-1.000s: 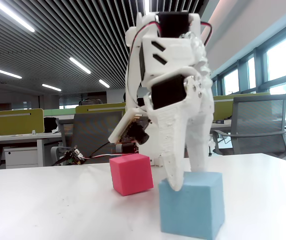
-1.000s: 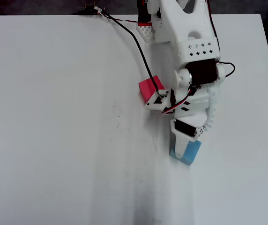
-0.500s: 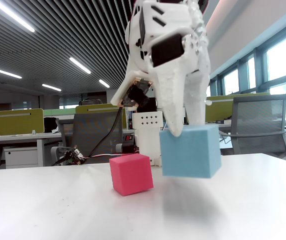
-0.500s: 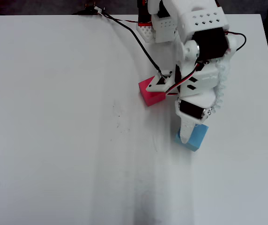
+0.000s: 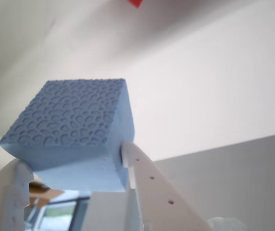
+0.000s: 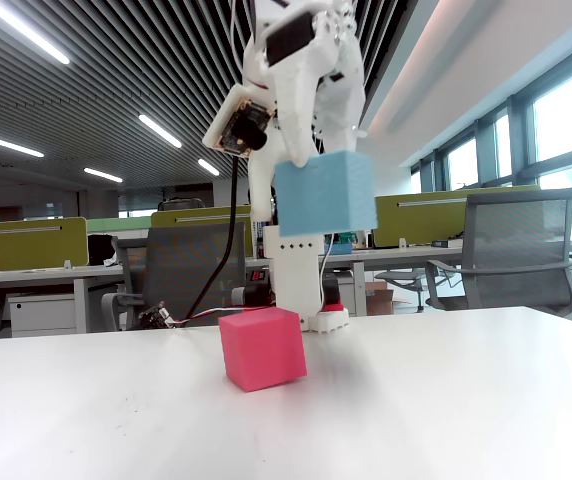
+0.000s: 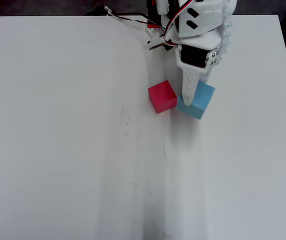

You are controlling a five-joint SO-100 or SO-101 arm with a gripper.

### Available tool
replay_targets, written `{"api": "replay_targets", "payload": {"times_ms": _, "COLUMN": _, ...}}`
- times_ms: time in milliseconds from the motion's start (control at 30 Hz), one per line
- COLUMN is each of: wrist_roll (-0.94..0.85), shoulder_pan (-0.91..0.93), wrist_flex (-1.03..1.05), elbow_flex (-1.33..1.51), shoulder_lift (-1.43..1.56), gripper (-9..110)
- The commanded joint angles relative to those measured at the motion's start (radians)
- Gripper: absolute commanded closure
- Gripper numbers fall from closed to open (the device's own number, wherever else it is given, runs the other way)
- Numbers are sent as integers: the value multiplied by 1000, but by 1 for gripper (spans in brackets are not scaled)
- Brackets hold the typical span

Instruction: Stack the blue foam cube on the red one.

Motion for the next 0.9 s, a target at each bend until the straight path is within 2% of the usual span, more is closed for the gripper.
{"api": "replay_targets", "payload": {"times_ms": 0, "wrist_roll": -40, "shoulder_pan": 31, "wrist_flex": 6, "elbow_flex": 94, "shoulder_lift": 129, "gripper": 81}}
{"api": "replay_targets", "payload": {"times_ms": 133, "wrist_roll": -110, "shoulder_pan": 98, "wrist_flex": 32, "elbow_flex": 186, "shoulder_lift": 233, "gripper": 81}}
{"api": "replay_targets", "payload": {"times_ms": 400, "wrist_roll": -247, "shoulder_pan": 218, "wrist_flex": 41, "elbow_flex": 213, "shoulder_lift": 233, "gripper": 82}}
{"api": "replay_targets", "payload": {"times_ms": 867, "wrist_roll": -299, "shoulder_pan": 296, "wrist_flex": -52, "elbow_flex": 328, "shoulder_lift": 147, "gripper": 82}}
